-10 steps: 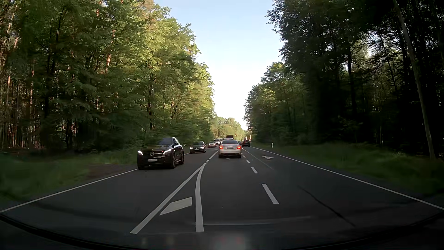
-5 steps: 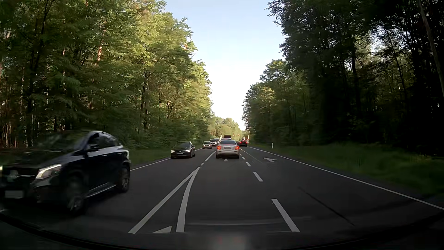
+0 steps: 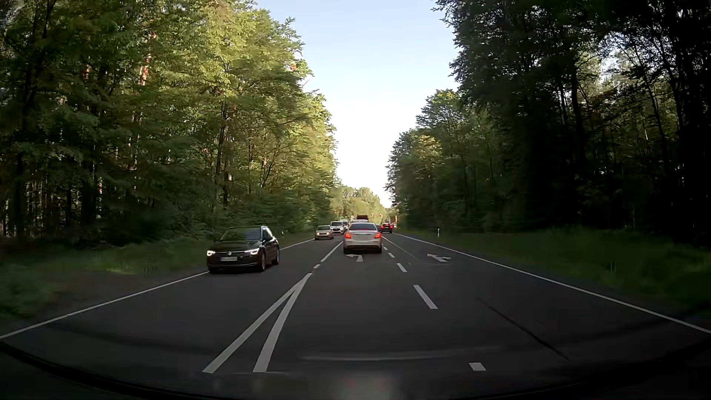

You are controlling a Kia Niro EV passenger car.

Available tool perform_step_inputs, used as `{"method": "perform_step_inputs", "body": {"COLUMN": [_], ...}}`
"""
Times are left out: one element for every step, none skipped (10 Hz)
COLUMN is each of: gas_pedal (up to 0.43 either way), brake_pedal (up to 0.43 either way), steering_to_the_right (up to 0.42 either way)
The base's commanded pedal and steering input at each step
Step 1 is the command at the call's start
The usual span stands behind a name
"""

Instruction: Follow the waypoints while adhering to traffic rules and regulations

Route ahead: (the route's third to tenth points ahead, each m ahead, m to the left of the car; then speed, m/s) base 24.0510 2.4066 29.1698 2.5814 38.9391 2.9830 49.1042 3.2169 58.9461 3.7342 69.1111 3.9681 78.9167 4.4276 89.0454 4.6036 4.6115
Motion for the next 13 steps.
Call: {"method": "perform_step_inputs", "body": {"gas_pedal": [0.000, 0.000, 0.000, 0.000, 0.000, 0.000, 0.000, 0.000, 0.000, 0.000, 0.000, 0.000, 0.000], "brake_pedal": [0.006, 0.006, 0.000, 0.000, 0.000, 0.000, 0.000, 0.000, 0.000, 0.000, 0.000, 0.000, 0.000], "steering_to_the_right": [0.000, -0.001, 0.000, 0.000, 0.000, 0.000, 0.000, 0.000, 0.000, 0.000, 0.000, 0.000, 0.000]}}
